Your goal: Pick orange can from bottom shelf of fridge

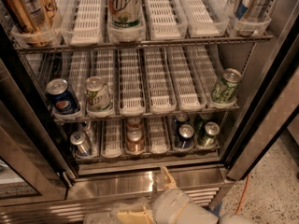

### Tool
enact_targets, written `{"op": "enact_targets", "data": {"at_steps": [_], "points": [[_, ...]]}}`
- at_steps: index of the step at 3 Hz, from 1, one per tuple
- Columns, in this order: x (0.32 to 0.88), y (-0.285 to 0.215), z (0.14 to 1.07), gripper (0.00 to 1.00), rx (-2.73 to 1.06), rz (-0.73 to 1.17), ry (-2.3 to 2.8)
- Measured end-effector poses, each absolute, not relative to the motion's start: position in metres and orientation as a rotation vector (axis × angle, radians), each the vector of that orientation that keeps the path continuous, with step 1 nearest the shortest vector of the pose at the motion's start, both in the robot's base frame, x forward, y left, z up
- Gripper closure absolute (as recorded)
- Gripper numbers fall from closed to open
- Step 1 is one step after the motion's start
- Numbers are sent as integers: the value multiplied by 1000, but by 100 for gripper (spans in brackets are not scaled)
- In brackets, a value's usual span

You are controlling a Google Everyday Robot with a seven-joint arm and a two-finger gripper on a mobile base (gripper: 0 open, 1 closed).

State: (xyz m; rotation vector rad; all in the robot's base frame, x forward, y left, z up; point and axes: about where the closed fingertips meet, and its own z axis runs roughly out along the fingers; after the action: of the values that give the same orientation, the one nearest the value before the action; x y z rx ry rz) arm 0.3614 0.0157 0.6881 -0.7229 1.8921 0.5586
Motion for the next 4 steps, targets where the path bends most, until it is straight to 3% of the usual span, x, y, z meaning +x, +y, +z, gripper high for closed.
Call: {"op": "enact_targets", "data": {"at_steps": [4], "points": [[376, 15, 647, 0, -660, 619, 1993]]}}
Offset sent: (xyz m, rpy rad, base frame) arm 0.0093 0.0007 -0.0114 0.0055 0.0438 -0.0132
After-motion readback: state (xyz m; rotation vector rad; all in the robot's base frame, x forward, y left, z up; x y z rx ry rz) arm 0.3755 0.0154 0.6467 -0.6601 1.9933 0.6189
